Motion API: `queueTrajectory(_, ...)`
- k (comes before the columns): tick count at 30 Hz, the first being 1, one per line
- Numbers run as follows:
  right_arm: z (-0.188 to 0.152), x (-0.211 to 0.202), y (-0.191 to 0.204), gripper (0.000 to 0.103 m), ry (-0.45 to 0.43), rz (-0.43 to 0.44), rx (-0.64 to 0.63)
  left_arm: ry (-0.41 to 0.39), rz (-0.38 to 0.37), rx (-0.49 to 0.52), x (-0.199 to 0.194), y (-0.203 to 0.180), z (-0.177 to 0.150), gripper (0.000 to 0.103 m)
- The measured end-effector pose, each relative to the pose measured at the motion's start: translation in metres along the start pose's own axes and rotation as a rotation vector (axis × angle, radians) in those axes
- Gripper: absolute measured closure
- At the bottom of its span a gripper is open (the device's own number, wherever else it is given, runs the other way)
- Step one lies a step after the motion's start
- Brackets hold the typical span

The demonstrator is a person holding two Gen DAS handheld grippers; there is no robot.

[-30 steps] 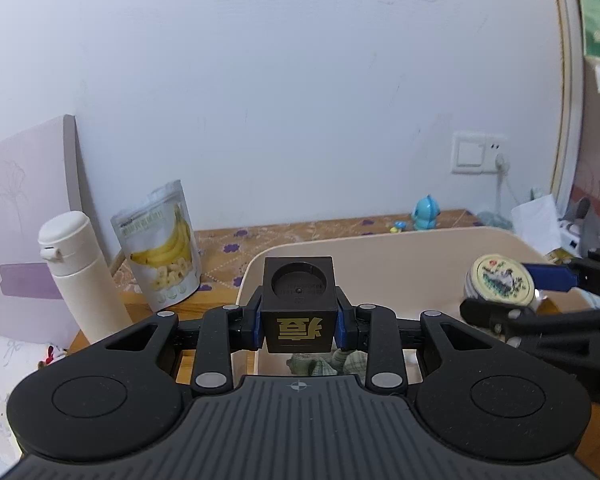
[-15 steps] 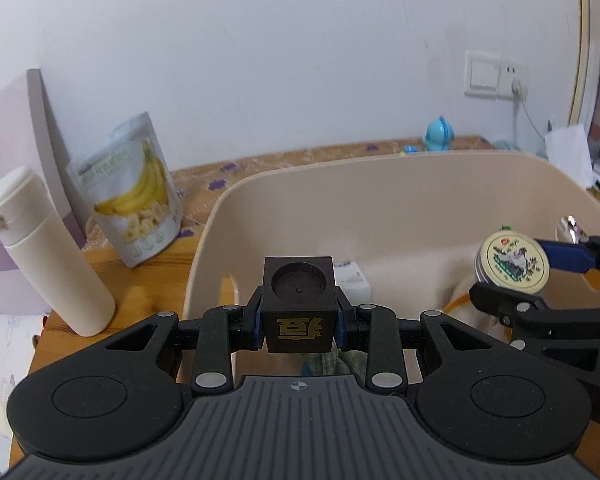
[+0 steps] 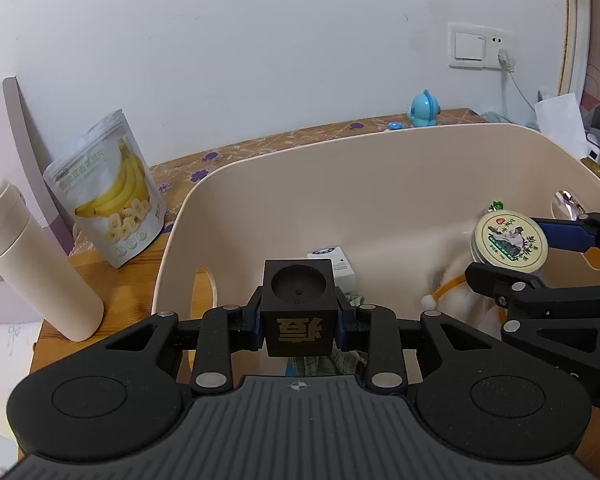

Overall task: Organize objects
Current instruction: 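Lift both held items over the bin and open both tools to release, then withdraw both tools from the bin toward the last two items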

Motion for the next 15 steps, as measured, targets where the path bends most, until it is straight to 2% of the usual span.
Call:
queueTrajectory(2,-0.002,-0.002,0.000,0.050,-0.007,-0.005,0.000,-0.022,-0.003,-0.008,-0.003,0.000,0.000,0.068)
queueTrajectory(3,-0.003,-0.003,0.000,0.044,-0.021,-0.010,0.000,-0.033,-0.004,-0.008,-0.005,0.000,0.000,0.061)
queueTrajectory(4,-0.003,-0.005,0.000,0.043,-0.032,-0.018,0.000,-0.044,-0.004,-0.008,-0.007,0.000,0.001,0.051)
queueTrajectory(7,-0.004,-0.010,0.000,0.032,-0.040,-0.030,0.011,-0.086,-0.006,-0.014,-0.015,0.000,0.001,0.033)
queueTrajectory(10,-0.007,-0.016,-0.001,0.026,-0.045,-0.037,0.024,-0.121,-0.023,-0.027,-0.025,0.003,0.001,0.022)
queueTrajectory(15,-0.010,-0.035,-0.004,0.010,-0.080,-0.040,0.060,-0.157,-0.040,-0.041,-0.043,0.007,-0.002,0.017)
Point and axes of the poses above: each gripper's, at about its wrist camera, not at the fingertips, and x roughly the way its jaws point, y to its left, z to its top, the point moved 3 cm from there along x, roughly the way its jaws point, and after that the axes turned 3 degrees about x, right-handed, at the moved point
